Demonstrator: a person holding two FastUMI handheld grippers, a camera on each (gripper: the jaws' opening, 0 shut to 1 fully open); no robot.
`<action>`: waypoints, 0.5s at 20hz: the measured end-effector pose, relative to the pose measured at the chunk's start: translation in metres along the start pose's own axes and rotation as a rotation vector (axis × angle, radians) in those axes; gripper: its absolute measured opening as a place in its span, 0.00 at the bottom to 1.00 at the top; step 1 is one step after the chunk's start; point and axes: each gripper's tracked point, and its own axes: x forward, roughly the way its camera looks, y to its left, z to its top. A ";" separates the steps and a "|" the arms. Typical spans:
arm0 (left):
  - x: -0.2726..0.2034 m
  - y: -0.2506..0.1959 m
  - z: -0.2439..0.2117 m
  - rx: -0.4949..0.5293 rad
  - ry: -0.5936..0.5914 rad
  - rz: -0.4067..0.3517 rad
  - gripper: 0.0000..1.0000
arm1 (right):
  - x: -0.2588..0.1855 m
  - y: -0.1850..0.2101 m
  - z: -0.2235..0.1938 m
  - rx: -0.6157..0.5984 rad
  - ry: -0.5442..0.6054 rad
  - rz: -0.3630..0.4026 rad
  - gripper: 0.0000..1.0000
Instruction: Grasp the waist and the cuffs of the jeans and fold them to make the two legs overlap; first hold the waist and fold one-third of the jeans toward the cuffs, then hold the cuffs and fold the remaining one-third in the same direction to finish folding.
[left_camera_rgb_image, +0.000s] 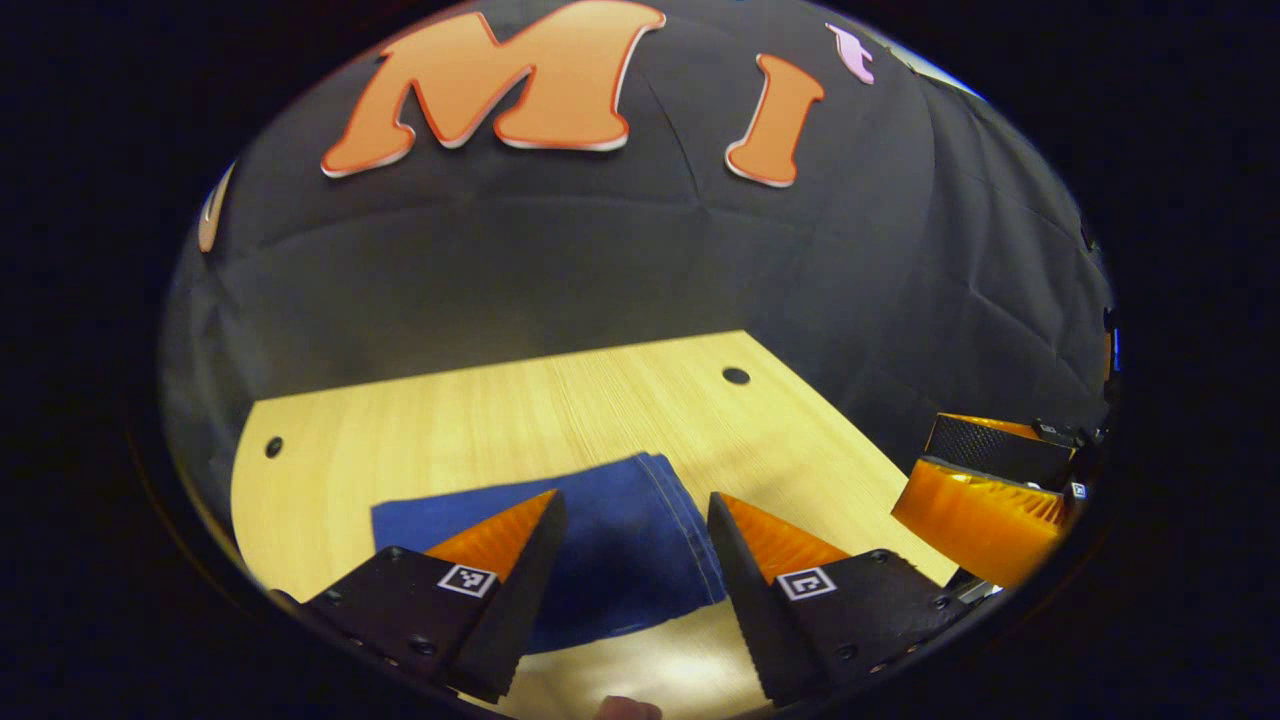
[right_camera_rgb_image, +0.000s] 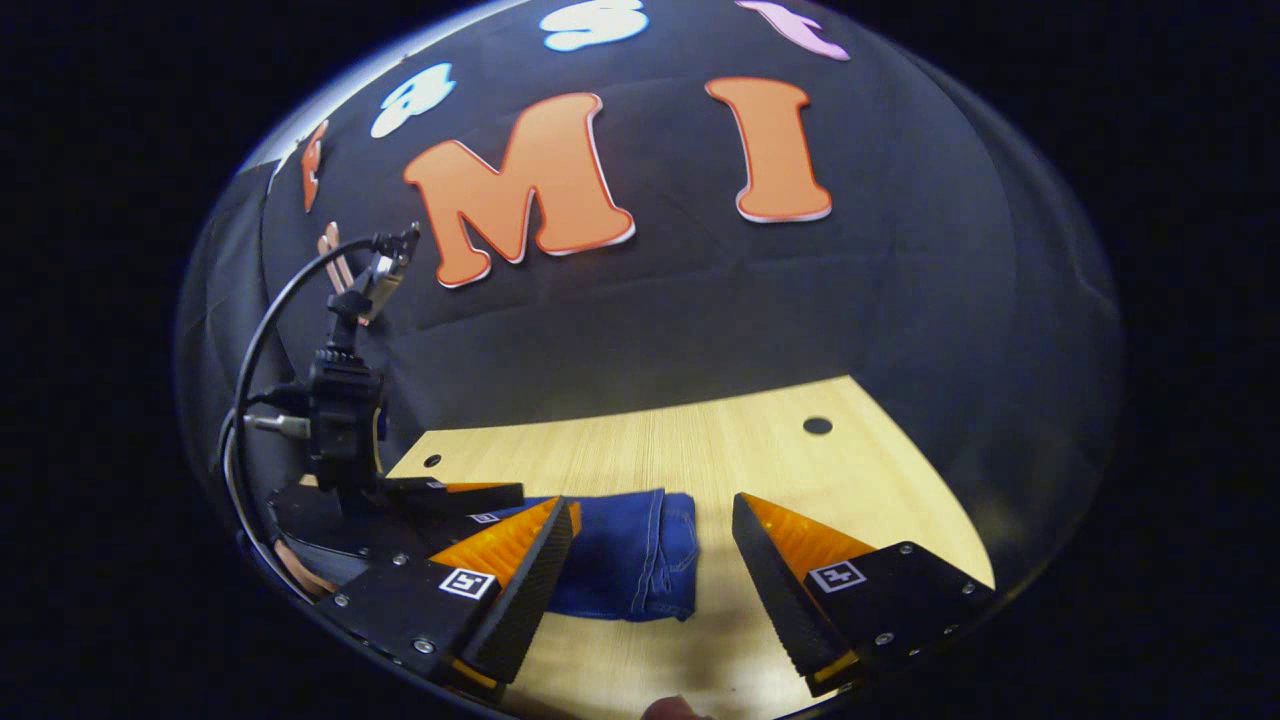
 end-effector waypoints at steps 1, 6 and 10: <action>-0.012 0.007 0.013 0.004 -0.052 0.025 0.88 | -0.003 0.005 0.011 -0.035 -0.045 -0.001 0.98; -0.093 0.038 0.067 0.015 -0.272 0.140 0.92 | -0.031 0.040 0.052 -0.196 -0.212 0.016 0.98; -0.163 0.055 0.096 0.032 -0.425 0.219 0.91 | -0.052 0.072 0.083 -0.290 -0.351 0.029 0.98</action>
